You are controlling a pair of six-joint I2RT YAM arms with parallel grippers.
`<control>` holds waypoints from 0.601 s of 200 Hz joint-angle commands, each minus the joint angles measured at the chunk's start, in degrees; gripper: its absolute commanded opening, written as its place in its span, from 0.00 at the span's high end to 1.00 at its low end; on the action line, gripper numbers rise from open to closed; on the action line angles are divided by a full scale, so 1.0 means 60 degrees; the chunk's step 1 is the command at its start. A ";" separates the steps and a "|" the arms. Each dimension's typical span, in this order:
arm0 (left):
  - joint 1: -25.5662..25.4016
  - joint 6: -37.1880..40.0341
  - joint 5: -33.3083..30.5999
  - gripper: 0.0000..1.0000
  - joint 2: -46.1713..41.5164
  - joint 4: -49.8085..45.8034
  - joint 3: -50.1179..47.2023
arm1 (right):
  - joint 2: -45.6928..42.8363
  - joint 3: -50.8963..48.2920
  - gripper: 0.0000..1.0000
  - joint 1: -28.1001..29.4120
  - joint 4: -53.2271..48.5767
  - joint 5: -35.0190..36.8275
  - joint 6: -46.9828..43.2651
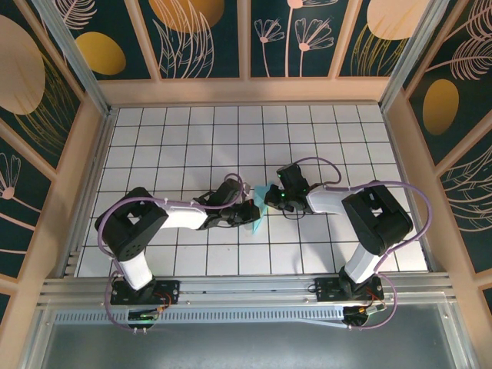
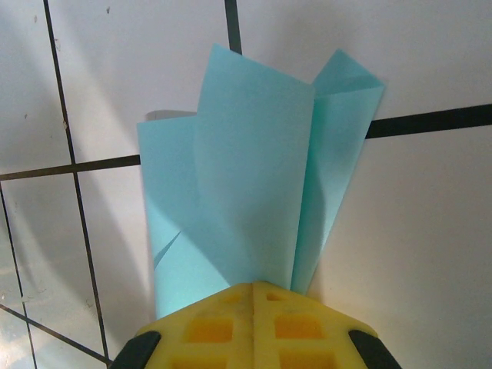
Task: Fold a paper plane with a square sheet of paper (fold left side to right side)
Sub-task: Fold the wing for the fifth time at the center of the table.
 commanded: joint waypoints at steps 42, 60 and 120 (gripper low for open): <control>-0.0072 -0.0149 0.0050 1.00 0.0299 0.0121 -0.0299 | 0.0312 -0.0042 1.00 0.0111 -0.0734 0.0273 -0.0031; -0.0088 -0.0138 0.0057 1.00 0.0381 0.0161 -0.0328 | 0.0324 -0.0013 1.00 0.0118 -0.0734 0.0248 -0.0049; -0.0276 0.0227 -0.0756 1.00 0.0733 -0.0992 0.0093 | -0.0219 0.0397 1.00 0.0098 -0.0520 0.0043 -0.0224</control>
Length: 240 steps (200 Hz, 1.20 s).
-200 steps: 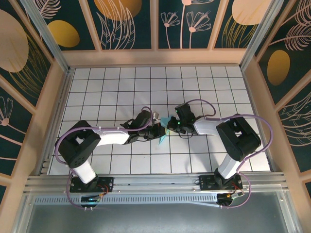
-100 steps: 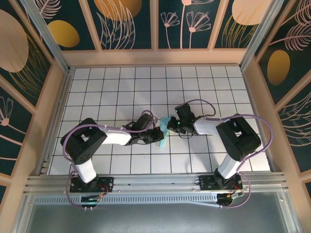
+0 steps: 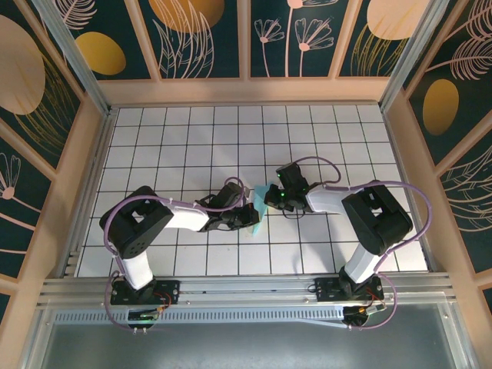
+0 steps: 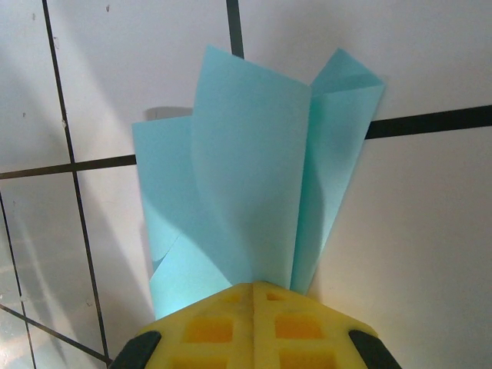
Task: Fold a paper plane with a square sheet of paper (fold left side to right side)
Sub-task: Fold the wing for the fifth time at the center of the table.
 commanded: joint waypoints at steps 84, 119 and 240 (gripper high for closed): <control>-0.0433 0.0682 -0.1809 1.00 0.0598 -0.2578 0.0598 | -0.2183 -0.1160 1.00 -0.0168 0.0679 -0.0587 -0.0615; -0.0488 0.0715 -0.1936 1.00 0.0699 -0.2732 0.0683 | -0.1925 -0.1630 1.00 0.0067 0.1457 -0.1002 -0.0418; -0.0491 0.0707 -0.1863 1.00 0.0880 -0.2871 0.0637 | -0.0445 -0.0907 1.00 0.0277 0.1256 0.0016 -0.0883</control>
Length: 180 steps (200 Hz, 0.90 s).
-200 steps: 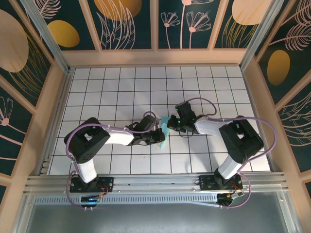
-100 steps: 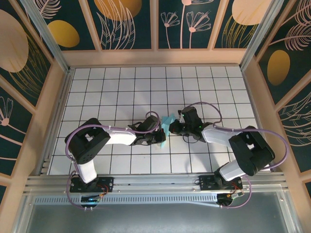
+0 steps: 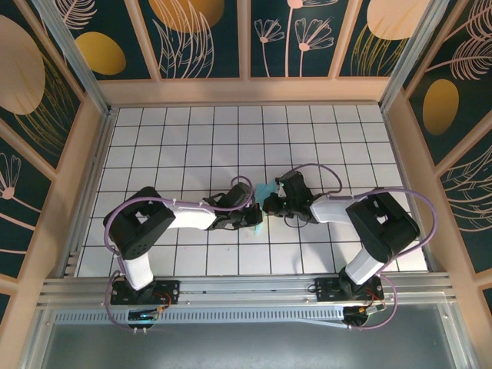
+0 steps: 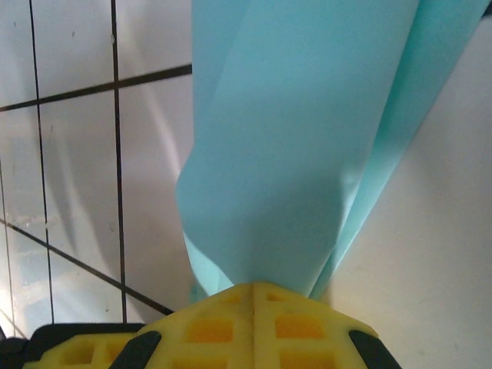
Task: Fold a paper plane with a square sheet of paper (fold left side to right side)
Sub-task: Fold the wing for the fifth time at the center of the table.
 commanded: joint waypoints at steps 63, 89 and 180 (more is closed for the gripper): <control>0.0012 0.0177 -0.0516 1.00 0.0786 -0.1523 -0.0325 | 0.0635 0.0698 1.00 -0.0161 -0.0653 0.1122 -0.0773; 0.0014 0.0176 -0.0505 1.00 0.0785 -0.1520 -0.0391 | 0.0743 0.0729 1.00 -0.0332 -0.0632 0.1069 -0.0840; 0.0008 0.0136 -0.0535 1.00 0.0796 -0.1465 -0.0587 | 0.1019 0.0875 1.00 -0.1252 -0.0087 0.0121 -0.0906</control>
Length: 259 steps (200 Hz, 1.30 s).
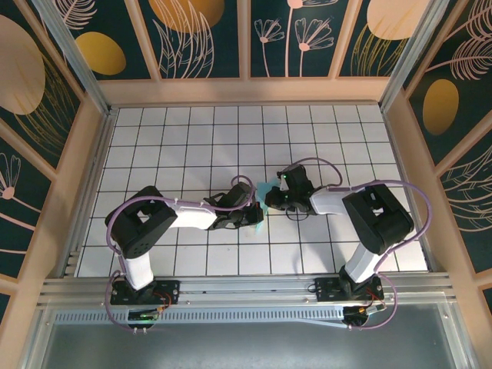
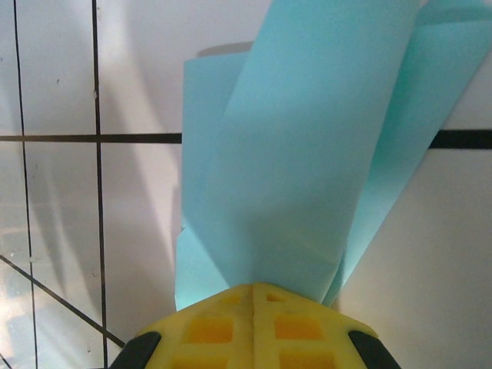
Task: Fold a paper plane with a square sheet of paper (fold left side to right side)
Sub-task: Fold the wing for the fifth time at the center of the table.
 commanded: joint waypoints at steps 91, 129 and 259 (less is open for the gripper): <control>0.0004 0.0140 -0.0422 1.00 0.0682 -0.1862 -0.0612 | 0.0935 0.0834 1.00 -0.1175 0.0245 0.0085 -0.0355; 0.0013 0.0132 -0.0427 1.00 0.0738 -0.1858 -0.0615 | 0.1149 0.1072 1.00 -0.1380 0.0231 -0.0076 -0.0407; 0.0010 0.0151 -0.0495 1.00 0.0737 -0.1917 -0.0618 | 0.2064 0.2112 1.00 -0.2007 0.0122 -0.0459 -0.0507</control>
